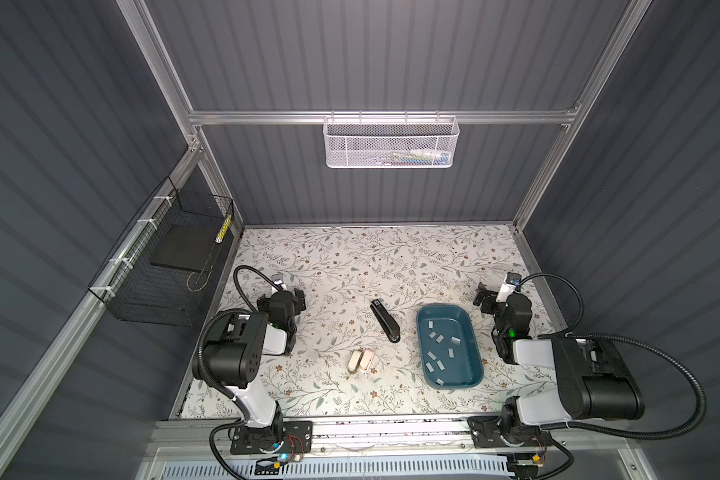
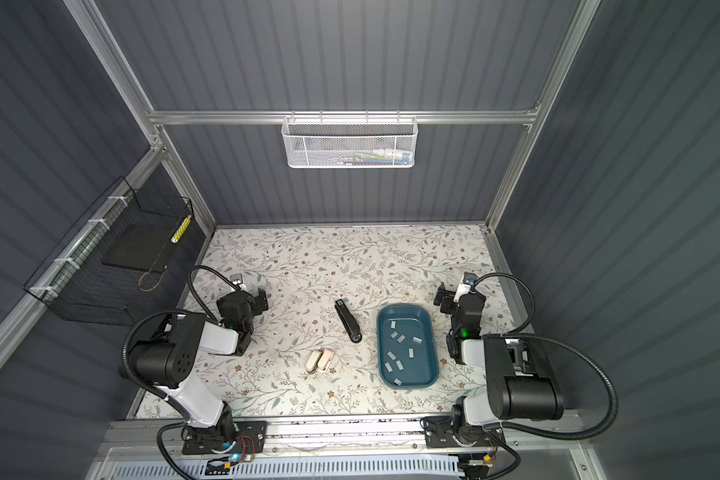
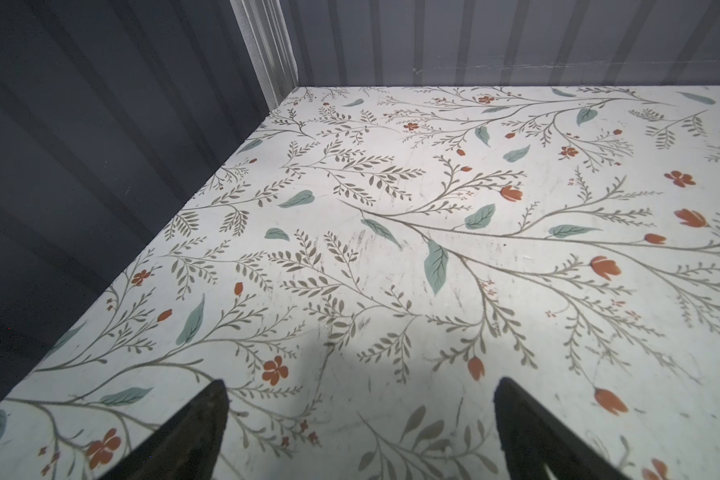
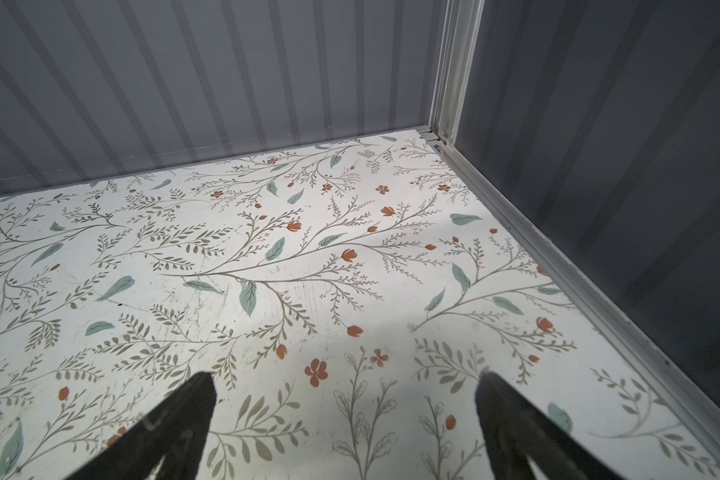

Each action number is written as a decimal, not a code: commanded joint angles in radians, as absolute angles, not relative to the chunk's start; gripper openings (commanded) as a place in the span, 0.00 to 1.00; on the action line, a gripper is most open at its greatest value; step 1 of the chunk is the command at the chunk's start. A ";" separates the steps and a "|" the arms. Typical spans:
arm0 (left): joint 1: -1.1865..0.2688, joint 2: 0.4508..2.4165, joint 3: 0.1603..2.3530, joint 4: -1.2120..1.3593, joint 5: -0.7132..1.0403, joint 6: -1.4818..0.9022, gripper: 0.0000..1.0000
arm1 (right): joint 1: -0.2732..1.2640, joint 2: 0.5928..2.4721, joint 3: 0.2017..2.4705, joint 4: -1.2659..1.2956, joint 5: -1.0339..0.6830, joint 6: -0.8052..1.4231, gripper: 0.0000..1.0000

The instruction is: Load the staples into the stapler

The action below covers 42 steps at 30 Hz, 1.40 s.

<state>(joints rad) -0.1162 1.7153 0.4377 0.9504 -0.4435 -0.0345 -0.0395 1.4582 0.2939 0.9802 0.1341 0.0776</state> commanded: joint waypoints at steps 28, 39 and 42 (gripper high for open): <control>-0.117 1.123 0.603 0.178 -0.256 -0.193 1.00 | 0.032 0.660 0.473 0.042 0.090 0.628 0.99; -0.117 0.964 0.672 0.049 -0.114 -0.247 1.00 | 0.032 0.569 0.470 -0.003 -0.105 0.563 0.99; -0.117 0.997 0.775 -0.064 -0.116 -0.317 1.00 | 0.032 0.560 0.430 -0.014 -0.055 0.515 0.99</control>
<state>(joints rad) -0.1162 0.9848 0.6609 0.0494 -0.1749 -0.2462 0.0311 0.5713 0.4500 0.0380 -0.0795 0.5751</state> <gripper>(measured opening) 0.997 0.991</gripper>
